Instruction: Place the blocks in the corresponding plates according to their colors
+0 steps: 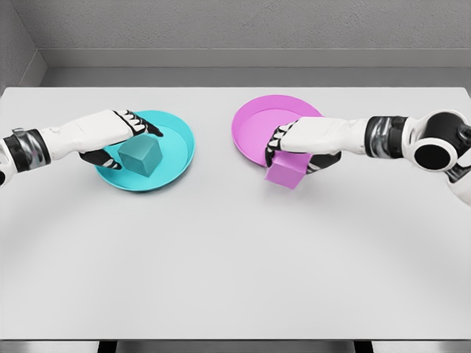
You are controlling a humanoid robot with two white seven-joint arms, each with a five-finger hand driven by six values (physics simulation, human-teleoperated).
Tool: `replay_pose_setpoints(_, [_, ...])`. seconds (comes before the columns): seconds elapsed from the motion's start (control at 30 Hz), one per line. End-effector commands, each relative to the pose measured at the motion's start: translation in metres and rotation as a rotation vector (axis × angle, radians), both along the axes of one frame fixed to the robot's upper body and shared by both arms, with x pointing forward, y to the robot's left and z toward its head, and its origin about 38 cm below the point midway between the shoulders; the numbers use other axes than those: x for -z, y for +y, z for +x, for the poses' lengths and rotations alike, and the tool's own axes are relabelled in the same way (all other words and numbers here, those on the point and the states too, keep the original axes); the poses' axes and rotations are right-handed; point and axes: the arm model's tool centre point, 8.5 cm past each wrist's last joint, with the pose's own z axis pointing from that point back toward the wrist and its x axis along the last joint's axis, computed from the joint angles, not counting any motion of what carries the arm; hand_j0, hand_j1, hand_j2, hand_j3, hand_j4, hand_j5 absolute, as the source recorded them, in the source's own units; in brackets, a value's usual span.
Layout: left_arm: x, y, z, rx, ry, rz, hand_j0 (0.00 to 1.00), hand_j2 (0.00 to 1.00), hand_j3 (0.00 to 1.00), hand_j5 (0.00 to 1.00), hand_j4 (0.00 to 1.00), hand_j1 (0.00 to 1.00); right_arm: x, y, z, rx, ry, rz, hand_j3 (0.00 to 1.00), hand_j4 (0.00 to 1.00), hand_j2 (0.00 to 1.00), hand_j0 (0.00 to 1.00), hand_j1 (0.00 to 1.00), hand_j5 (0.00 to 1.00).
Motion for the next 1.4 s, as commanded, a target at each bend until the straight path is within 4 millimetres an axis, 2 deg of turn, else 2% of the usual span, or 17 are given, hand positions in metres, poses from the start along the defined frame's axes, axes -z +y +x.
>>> replay_pose_setpoints(0.0, [-0.003, 0.005, 0.001, -0.015, 0.002, -0.022, 1.0, 1.0, 1.0, 1.0, 1.0, 1.0, -0.002, -0.014, 0.011, 0.054, 0.0, 0.005, 0.44, 0.44, 0.44, 0.44, 0.44, 0.44])
replay_pose_setpoints(0.27, [-0.042, 0.069, -0.012, -0.128, -0.008, -0.065, 1.0, 1.0, 1.0, 1.0, 1.0, 1.0, 0.002, -0.067, 0.047, 0.244, 0.022, 0.001, 0.44, 0.44, 0.44, 0.44, 0.44, 0.44])
replay_pose_setpoints(0.37, [-0.043, 0.071, -0.013, -0.131, -0.003, -0.07, 1.0, 1.0, 1.0, 1.0, 1.0, 1.0, -0.001, -0.083, 0.057, 0.302, 0.023, 0.006, 0.44, 0.44, 0.44, 0.44, 0.44, 0.44])
replay_pose_setpoints(0.5, [-0.046, 0.064, -0.012, -0.116, -0.014, -0.081, 1.0, 1.0, 1.0, 1.0, 1.0, 1.0, -0.009, -0.067, 0.064, 0.281, 0.009, 0.028, 0.44, 0.44, 0.44, 0.44, 0.44, 0.44])
replay_pose_setpoints(0.67, [-0.043, 0.068, -0.011, -0.129, -0.013, -0.064, 1.0, 1.0, 1.0, 1.0, 1.0, 1.0, -0.012, -0.044, 0.067, 0.238, 0.002, 0.048, 0.44, 0.44, 0.44, 0.44, 0.44, 0.44])
replay_pose_setpoints(0.73, [-0.041, 0.071, -0.012, -0.134, -0.006, -0.059, 1.0, 1.0, 1.0, 1.0, 1.0, 1.0, -0.015, -0.036, 0.068, 0.225, -0.002, 0.055, 0.44, 0.44, 0.44, 0.44, 0.44, 0.44])
replay_pose_setpoints(0.8, [-0.028, 0.075, -0.018, -0.144, 0.027, -0.064, 1.0, 1.0, 1.0, 1.0, 1.0, 1.0, -0.017, -0.026, 0.071, 0.215, -0.004, 0.062, 0.44, 0.44, 0.44, 0.44, 0.44, 0.44])
replay_pose_setpoints(1.03, [-0.03, 0.076, -0.019, -0.146, 0.019, -0.062, 1.0, 1.0, 1.0, 1.0, 1.0, 1.0, -0.008, 0.002, 0.085, 0.202, 0.017, 0.06, 0.44, 0.44, 0.44, 0.44, 0.44, 0.44])
replay_pose_setpoints(1.13, [-0.03, 0.075, -0.019, -0.142, 0.018, -0.063, 1.0, 1.0, 1.0, 1.0, 1.0, 1.0, -0.009, 0.005, 0.086, 0.198, 0.017, 0.061, 0.45, 0.45, 0.45, 0.45, 0.45, 0.45])
replay_pose_setpoints(1.17, [-0.03, 0.075, -0.019, -0.142, 0.018, -0.063, 1.0, 1.0, 1.0, 1.0, 1.0, 1.0, -0.009, 0.005, 0.086, 0.199, 0.018, 0.06, 0.5, 0.5, 0.5, 0.5, 0.5, 0.5])
replay_pose_setpoints(1.2, [-0.03, 0.075, -0.019, -0.142, 0.018, -0.063, 1.0, 1.0, 1.0, 1.0, 1.0, 1.0, -0.007, 0.005, 0.086, 0.202, 0.021, 0.056, 0.94, 0.94, 0.94, 0.94, 0.94, 0.94])
replay_pose_setpoints(1.23, [-0.03, 0.075, -0.019, -0.142, 0.018, -0.063, 1.0, 1.0, 1.0, 1.0, 1.0, 1.0, -0.006, 0.003, 0.087, 0.231, 0.028, 0.053, 1.0, 1.0, 1.0, 1.0, 1.0, 1.0])
replay_pose_setpoints(1.37, [-0.029, 0.074, -0.02, -0.139, 0.03, -0.053, 1.0, 1.0, 1.0, 1.0, 1.0, 1.0, -0.007, 0.003, 0.088, 0.241, 0.028, 0.055, 1.0, 1.0, 1.0, 1.0, 1.0, 1.0])
